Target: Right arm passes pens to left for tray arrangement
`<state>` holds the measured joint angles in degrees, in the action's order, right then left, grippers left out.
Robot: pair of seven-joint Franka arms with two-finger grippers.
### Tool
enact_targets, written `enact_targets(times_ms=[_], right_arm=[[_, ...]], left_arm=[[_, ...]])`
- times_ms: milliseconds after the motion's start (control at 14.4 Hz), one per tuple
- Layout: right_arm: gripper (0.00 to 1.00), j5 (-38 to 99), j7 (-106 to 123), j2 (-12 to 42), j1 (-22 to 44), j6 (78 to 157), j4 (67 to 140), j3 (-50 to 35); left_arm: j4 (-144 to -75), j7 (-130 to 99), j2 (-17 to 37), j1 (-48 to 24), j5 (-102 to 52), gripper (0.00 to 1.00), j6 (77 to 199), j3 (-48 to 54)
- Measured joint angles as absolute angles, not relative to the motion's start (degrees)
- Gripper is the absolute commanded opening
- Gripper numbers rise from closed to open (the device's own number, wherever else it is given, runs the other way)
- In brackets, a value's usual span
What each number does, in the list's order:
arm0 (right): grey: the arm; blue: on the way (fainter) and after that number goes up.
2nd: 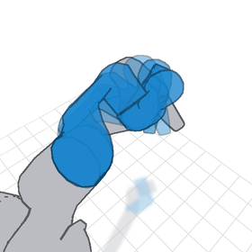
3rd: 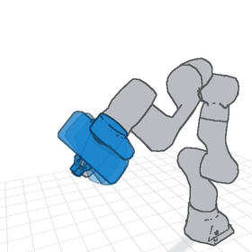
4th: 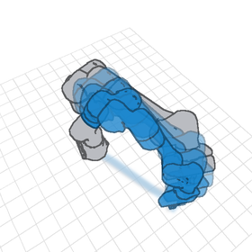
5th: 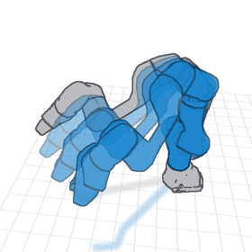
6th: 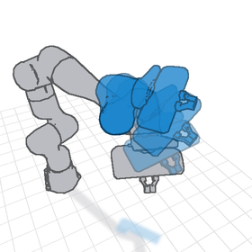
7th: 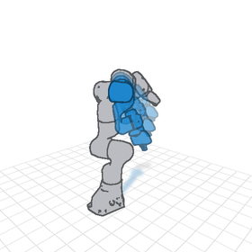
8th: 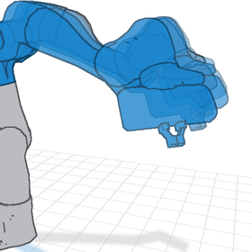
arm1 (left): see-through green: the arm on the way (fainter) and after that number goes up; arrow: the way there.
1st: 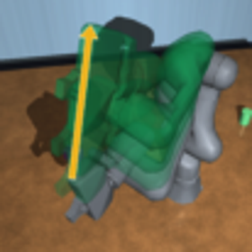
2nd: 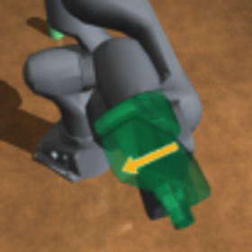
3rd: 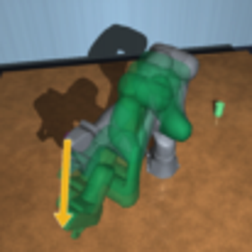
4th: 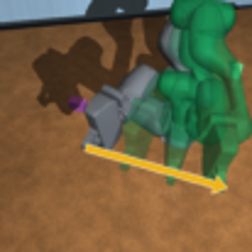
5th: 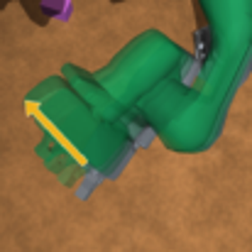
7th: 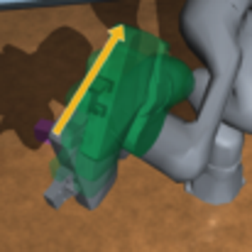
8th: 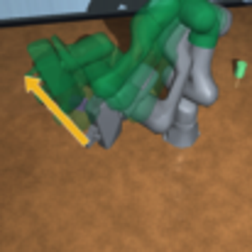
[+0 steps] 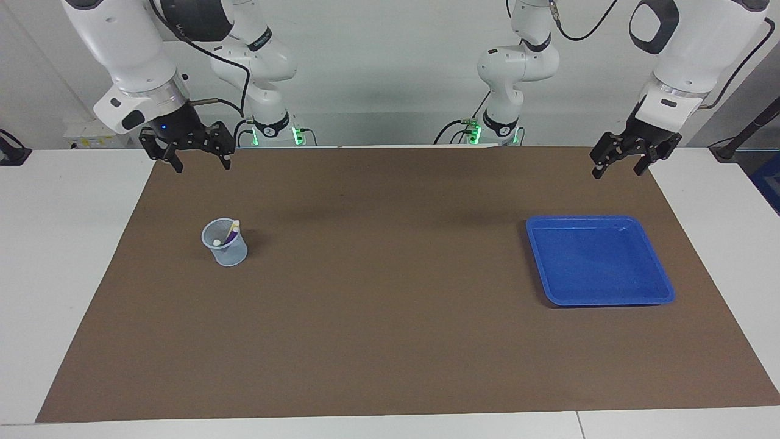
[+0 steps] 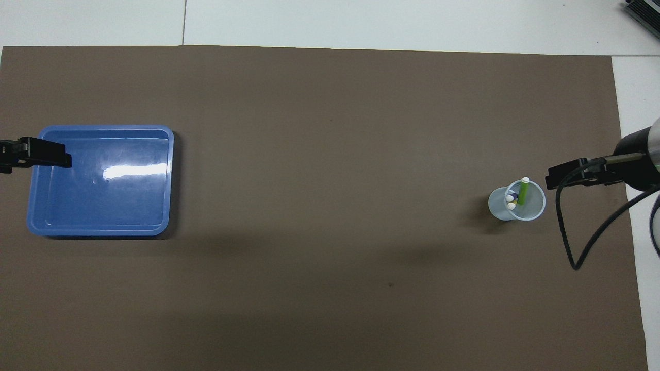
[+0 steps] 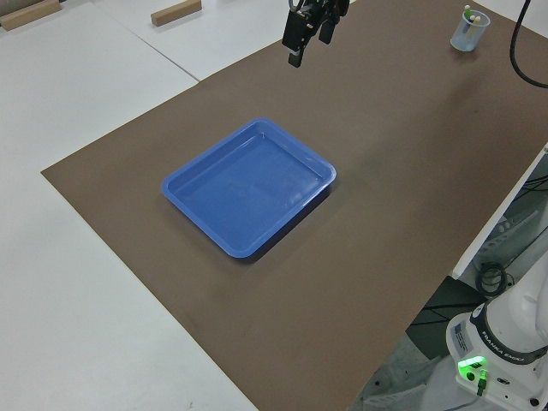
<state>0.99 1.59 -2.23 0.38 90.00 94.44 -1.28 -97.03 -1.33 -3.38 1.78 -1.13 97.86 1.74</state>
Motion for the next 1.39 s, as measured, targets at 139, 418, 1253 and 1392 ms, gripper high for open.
enact_targets(times_ms=[139, 418, 1253, 1392], right_arm=[[1.0, 1.0, 1.6, -2.2, 0.4, 90.0, 94.4, -2.3], [1.0, 1.3, 1.6, -2.2, 0.4, 89.9, 95.7, -2.9], [1.0, -0.2, 14.6, 2.3, -5.9, 111.1, 108.9, -3.3], [0.92, -0.4, 16.9, 4.9, -7.0, 113.7, 108.9, -3.3]], left_arm=[[-97.0, -1.3, -3.4, 1.9, -1.1, 1.0, 97.9, 1.7], [-97.0, -1.3, -3.4, 1.9, -1.1, 1.0, 97.9, 1.7], [-97.0, -1.3, -3.4, 1.9, -1.1, 1.0, 97.9, 1.7], [-97.0, -1.3, -3.4, 1.9, -1.1, 1.0, 97.9, 1.7]])
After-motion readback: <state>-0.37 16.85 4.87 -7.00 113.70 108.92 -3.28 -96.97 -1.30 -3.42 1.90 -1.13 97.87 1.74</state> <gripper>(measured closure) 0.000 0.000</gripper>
